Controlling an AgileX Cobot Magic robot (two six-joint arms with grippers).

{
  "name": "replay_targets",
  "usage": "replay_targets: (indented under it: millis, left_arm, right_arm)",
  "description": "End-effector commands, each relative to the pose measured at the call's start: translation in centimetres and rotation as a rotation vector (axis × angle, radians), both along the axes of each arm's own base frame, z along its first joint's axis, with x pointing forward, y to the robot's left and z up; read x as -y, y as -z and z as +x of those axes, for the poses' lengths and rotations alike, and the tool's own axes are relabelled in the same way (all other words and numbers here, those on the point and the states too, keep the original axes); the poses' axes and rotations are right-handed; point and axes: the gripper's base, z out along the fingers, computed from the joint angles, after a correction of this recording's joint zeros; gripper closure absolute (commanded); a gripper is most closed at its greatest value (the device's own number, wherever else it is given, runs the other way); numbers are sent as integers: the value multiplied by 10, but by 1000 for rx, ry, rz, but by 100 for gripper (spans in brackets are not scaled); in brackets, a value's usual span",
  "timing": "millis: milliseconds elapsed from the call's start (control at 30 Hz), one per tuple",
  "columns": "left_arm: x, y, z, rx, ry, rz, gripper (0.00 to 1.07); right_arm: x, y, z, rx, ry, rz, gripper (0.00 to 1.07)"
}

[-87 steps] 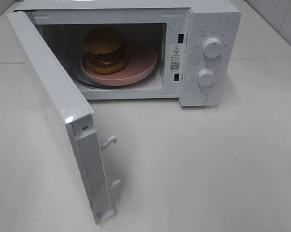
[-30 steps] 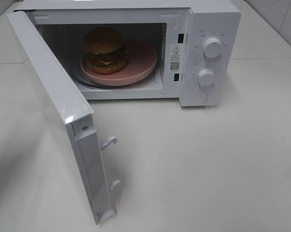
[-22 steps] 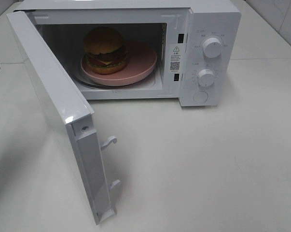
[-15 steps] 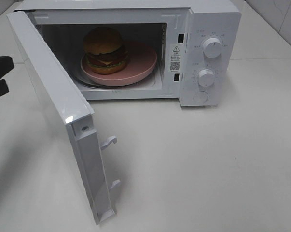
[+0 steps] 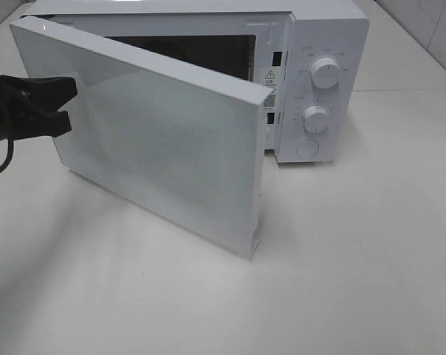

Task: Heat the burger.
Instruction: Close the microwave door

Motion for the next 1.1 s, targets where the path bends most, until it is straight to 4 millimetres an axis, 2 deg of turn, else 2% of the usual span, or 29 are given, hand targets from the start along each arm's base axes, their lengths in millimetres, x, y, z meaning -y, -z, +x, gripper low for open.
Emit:
replay_targets:
  millis: [33, 100, 533, 933, 1100]
  left_arm:
    - [4, -2, 2, -3, -8, -5, 107]
    - [15, -1, 4, -6, -5, -13, 107]
    - [48, -1, 12, -29, -13, -33, 107]
    - [94, 2, 38, -52, 12, -49, 107]
    - [108, 1, 47, -60, 12, -56, 107]
  right_arm:
    - [0, 0, -4, 38, -1, -4, 33]
    - [0, 0, -4, 38, -1, -4, 33]
    - [0, 0, -4, 38, -1, -4, 33]
    - [0, 0, -4, 38, -1, -4, 33]
    - [0, 0, -4, 38, -1, -4, 33]
